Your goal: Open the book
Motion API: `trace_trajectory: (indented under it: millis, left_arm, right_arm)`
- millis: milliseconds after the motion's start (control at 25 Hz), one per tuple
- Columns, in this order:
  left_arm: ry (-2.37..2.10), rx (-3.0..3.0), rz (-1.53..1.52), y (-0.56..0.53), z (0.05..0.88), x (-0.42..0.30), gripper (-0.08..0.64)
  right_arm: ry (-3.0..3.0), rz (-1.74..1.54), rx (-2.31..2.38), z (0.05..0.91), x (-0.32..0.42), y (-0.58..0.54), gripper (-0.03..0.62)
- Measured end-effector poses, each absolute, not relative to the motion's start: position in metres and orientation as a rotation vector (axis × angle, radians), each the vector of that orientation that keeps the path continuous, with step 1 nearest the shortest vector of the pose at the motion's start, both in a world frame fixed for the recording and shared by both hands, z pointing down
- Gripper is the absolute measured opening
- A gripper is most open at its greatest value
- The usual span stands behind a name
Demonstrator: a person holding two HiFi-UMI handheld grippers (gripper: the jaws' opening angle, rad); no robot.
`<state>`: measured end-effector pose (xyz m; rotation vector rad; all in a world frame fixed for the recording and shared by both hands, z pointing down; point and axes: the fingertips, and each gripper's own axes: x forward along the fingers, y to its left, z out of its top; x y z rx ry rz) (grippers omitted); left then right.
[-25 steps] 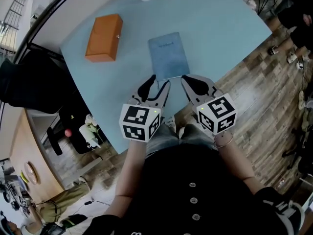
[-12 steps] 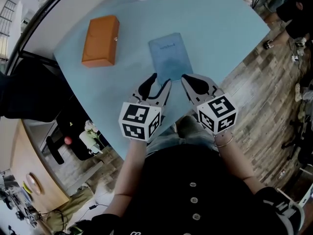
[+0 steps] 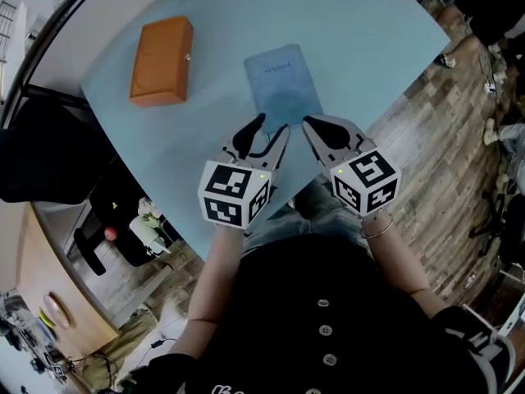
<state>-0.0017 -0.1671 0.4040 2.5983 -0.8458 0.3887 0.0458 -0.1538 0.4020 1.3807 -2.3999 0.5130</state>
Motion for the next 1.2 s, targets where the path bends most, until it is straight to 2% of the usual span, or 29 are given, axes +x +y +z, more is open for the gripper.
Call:
trace_trajectory:
  millis: [1200]
  left_arm:
    - [-0.979, 2.497, 0.421, -0.193, 0.409, 0.018, 0.181]
  right_arm:
    - [-2.456, 0.534, 1.154, 0.406, 0.070, -0.193, 0.002]
